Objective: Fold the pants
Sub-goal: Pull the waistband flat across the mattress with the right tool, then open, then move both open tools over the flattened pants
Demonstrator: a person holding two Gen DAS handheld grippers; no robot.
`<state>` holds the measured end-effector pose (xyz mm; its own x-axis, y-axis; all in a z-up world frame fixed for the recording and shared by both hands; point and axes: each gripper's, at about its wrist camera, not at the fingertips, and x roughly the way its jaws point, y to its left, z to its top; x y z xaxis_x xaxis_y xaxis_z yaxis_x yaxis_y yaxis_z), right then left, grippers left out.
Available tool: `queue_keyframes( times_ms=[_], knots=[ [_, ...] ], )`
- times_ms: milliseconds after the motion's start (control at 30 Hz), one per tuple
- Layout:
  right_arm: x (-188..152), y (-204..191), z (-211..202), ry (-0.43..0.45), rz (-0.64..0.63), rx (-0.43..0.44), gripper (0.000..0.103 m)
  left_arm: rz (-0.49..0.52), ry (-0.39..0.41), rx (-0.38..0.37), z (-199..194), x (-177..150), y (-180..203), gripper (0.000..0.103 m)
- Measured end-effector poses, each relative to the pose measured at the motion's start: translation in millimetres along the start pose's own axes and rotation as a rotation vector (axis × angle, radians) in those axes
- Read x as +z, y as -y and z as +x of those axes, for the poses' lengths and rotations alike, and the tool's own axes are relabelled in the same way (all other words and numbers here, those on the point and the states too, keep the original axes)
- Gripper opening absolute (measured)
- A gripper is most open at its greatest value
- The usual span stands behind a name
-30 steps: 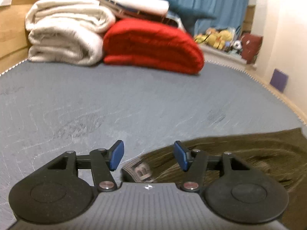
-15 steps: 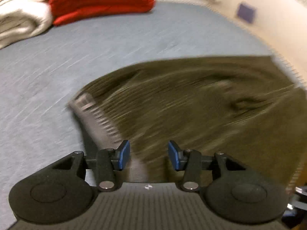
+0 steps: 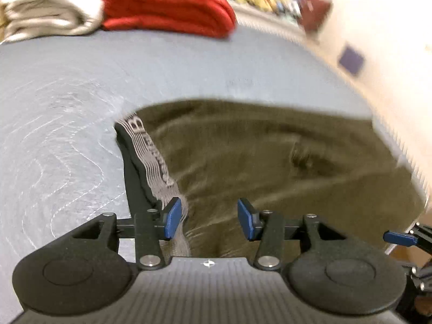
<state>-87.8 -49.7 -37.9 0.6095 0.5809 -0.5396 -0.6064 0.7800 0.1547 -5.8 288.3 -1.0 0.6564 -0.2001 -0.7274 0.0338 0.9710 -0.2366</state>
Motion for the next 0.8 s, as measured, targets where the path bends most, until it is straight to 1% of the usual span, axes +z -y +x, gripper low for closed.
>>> queue_keyframes(
  times_ms=[67, 133, 167, 233, 300, 400, 533, 633, 700, 767, 800],
  knots=[
    [17, 20, -14, 0.048, 0.027, -0.034, 0.054, -0.027, 0.024, 0.021, -5, 1, 6, 0.051],
    [33, 40, -29, 0.109, 0.055, -0.052, 0.059, -0.029, 0.028, 0.041, -5, -1, 12, 0.050],
    [38, 48, -35, 0.132, 0.063, -0.062, 0.062, -0.024, 0.028, 0.046, -2, 0, 17, 0.050],
    [53, 68, -46, 0.179, 0.068, -0.084, 0.064, -0.012, 0.038, 0.052, 5, 2, 27, 0.045],
    [65, 89, -56, 0.218, 0.072, -0.098, 0.066, -0.012, 0.041, 0.048, 10, -3, 35, 0.031],
    [74, 118, -61, 0.257, 0.069, -0.124, 0.069, 0.012, 0.055, 0.043, 23, 2, 48, 0.024],
    [78, 159, -51, 0.260, 0.104, -0.176, 0.069, 0.048, 0.057, 0.032, 42, 8, 59, 0.022],
    [63, 190, -37, 0.246, 0.184, -0.199, 0.069, 0.073, 0.051, 0.025, 53, 13, 64, 0.022],
    [52, 209, -26, 0.206, 0.282, -0.228, 0.069, 0.087, 0.040, 0.026, 63, 17, 66, 0.022],
    [48, 220, -21, 0.201, 0.351, -0.217, 0.069, 0.097, 0.028, 0.034, 74, 20, 67, 0.022],
    [47, 224, -20, 0.206, 0.365, -0.214, 0.069, 0.101, 0.022, 0.039, 79, 22, 67, 0.022]
  ],
)
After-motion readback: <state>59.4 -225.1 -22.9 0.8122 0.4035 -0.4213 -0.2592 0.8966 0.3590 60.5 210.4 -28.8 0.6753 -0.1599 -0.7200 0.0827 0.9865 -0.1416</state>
